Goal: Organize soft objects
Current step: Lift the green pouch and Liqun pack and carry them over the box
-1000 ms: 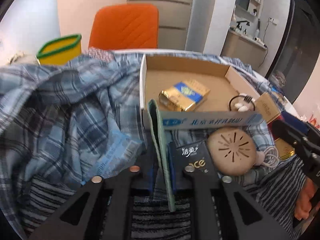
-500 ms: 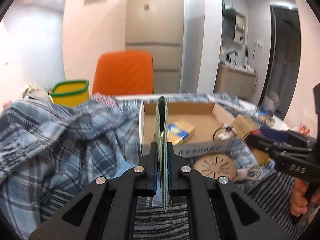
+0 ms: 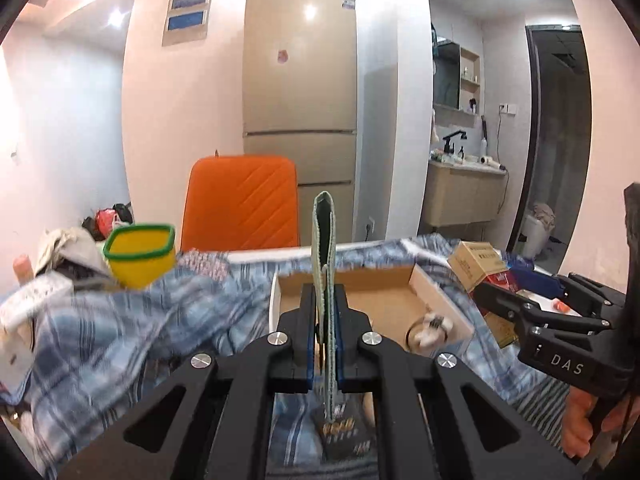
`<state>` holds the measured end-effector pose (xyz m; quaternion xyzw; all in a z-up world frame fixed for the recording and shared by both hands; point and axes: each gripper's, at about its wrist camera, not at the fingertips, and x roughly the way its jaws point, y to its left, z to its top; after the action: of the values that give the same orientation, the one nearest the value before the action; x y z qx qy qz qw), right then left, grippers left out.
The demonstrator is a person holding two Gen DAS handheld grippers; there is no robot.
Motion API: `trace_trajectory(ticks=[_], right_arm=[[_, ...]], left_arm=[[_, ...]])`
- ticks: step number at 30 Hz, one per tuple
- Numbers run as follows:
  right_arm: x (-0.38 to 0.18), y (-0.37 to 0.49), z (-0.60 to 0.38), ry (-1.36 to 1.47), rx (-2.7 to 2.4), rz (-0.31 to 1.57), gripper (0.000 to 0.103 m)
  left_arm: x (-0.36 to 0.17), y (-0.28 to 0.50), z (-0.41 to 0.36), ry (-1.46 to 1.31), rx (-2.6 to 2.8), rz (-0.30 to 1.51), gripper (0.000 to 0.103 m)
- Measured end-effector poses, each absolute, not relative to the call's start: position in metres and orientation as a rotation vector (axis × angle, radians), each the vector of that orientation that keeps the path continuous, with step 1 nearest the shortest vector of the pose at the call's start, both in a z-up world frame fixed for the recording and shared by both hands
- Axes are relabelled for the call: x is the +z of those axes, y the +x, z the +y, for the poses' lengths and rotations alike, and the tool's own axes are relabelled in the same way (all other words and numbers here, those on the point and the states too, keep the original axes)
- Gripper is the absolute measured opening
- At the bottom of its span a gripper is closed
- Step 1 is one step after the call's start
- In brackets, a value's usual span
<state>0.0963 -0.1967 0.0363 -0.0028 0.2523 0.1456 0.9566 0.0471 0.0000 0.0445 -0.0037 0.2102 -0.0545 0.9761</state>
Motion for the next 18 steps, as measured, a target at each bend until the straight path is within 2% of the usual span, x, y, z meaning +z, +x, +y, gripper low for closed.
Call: trace_trajectory(ticks=[8,12,18], right_arm=[[0.076,0.128,-0.184,-0.029,0.227,0.356,0.059],[0.058,0.146,-0.178,-0.038,0.208,0.350,0.059],[0.011,0.171,-0.169,-0.070,0.184,0.458,0.059]], left_arm=[[0.059,0.082,-0.011,-0.004,-0.158,0.290,0.006],[0.043,0.102,-0.008,-0.017,-0.147,0.284,0.006],[0.007,0.116,-0.002,-0.011,-0.140,0.335,0.006]])
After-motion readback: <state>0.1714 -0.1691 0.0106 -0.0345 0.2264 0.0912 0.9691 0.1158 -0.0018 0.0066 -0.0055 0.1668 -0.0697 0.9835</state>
